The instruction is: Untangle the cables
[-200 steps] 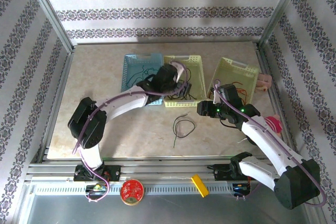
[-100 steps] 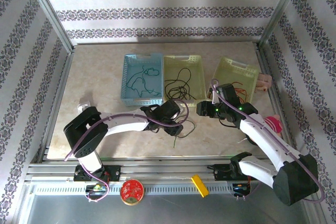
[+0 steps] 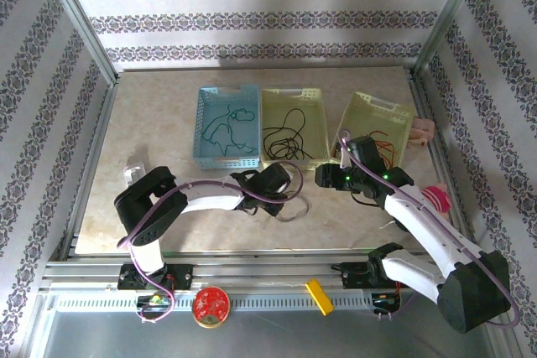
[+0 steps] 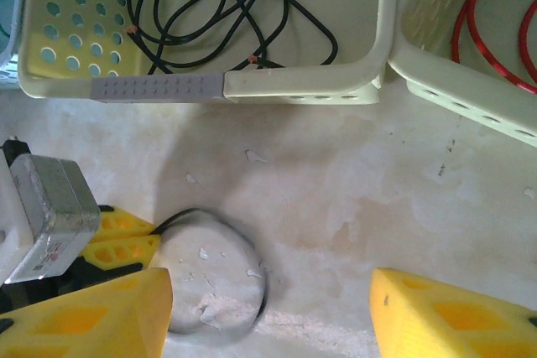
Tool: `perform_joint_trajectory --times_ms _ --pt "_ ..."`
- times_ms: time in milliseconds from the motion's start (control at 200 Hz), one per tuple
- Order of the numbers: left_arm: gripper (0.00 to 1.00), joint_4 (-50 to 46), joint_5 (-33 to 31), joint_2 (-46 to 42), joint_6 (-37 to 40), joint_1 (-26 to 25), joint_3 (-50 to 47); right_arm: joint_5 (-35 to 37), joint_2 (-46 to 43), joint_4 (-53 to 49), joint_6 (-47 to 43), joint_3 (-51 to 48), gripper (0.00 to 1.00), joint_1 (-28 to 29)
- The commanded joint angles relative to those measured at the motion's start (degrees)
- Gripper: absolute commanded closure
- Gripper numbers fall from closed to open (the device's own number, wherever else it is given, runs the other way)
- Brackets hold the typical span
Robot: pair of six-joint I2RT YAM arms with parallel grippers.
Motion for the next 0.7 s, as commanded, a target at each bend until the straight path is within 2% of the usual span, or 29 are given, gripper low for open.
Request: perform_joint_trajectory --times_ms 0,245,380,510,695 --pt "1.00 3.71 2.59 -2.13 -1.40 -0.82 -2.79 2.50 -1.34 0.27 0.56 -0.56 0.37 -0.43" --pt "1.00 17.19 9.59 -16.71 -0.82 -1.01 -10.06 6.69 -3.35 -0.01 2.13 -1.81 0.36 -3.16" --pt "1.00 17.84 6.94 -20.36 -2.54 2.14 -6.20 6.83 -3.48 -0.11 2.23 -2.45 0.36 -4.79" --pt "1.00 18.00 2.38 -15.76 -3.30 9.03 2.06 6.48 -3.17 -0.26 2.17 -2.51 0.36 -5.17" --pt "1.00 19.39 -2.50 -0.52 -4.24 16.96 17.04 6.12 -3.40 -1.15 2.32 -2.06 0.36 -5.36"
